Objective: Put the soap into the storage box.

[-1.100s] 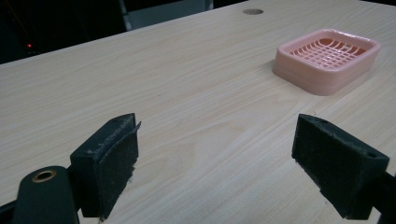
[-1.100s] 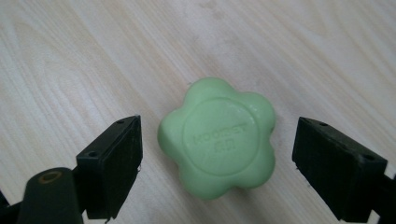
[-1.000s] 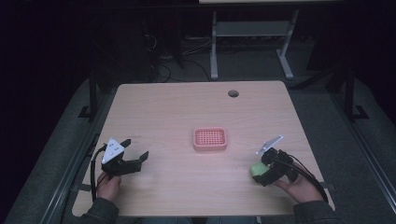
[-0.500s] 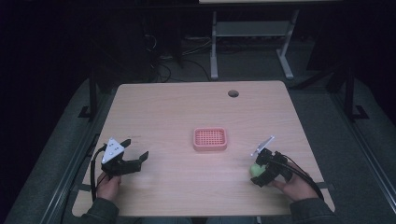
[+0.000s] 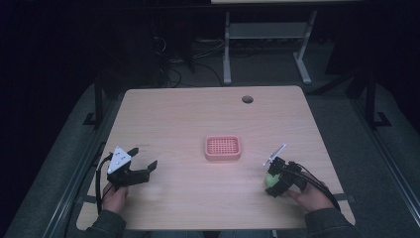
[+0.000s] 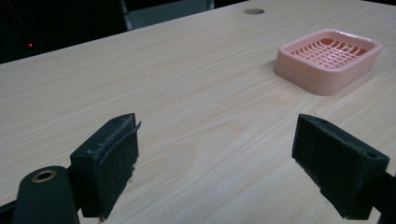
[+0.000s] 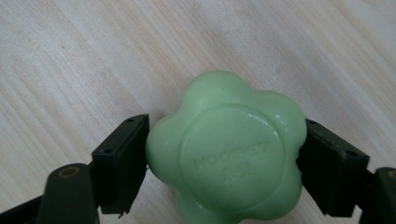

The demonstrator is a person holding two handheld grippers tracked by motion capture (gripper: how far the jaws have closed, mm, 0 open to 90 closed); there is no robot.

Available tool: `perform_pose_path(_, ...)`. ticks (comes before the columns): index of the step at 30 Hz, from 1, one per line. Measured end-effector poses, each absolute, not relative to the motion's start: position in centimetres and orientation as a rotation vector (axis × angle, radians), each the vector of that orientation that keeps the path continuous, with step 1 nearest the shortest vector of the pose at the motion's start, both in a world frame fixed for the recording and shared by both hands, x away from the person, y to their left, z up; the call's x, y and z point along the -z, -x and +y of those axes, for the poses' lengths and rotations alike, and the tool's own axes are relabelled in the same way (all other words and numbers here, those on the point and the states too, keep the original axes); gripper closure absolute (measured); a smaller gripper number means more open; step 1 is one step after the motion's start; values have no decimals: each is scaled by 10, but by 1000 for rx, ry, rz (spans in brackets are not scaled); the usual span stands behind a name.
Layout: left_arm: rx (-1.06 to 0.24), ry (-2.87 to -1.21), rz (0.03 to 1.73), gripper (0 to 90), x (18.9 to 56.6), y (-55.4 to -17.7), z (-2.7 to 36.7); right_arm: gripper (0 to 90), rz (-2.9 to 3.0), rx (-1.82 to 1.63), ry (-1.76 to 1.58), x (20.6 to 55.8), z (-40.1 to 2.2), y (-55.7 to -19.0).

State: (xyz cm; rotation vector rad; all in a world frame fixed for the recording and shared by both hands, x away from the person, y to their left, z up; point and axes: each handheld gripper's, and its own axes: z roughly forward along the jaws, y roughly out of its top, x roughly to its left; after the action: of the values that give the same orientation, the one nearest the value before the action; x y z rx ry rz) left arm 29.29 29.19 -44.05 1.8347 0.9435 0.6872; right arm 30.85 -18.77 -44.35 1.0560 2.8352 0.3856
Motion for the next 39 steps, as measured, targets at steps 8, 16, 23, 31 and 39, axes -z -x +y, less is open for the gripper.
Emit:
perform_pose_path(8, -682, -1837, 940, 141, 441, -293, 291, 243, 2840, -377, -1061, 444, -188, -310)
perform_pose_path(16, -683, -1838, 939, 141, 441, -293, 291, 247, 2856, -384, -1070, 445, -188, -312)
perform_pose_path(23, -682, -1836, 940, 141, 441, -293, 291, 253, 2861, -389, -1043, 445, -189, -311)
perform_pose_path(31, -686, -1836, 939, 141, 440, -293, 291, 255, 2859, -371, -1002, 444, -188, -310)
perform_pose_path(39, -685, -1835, 938, 141, 440, -293, 291, 257, 2854, -382, -983, 440, -186, -311)
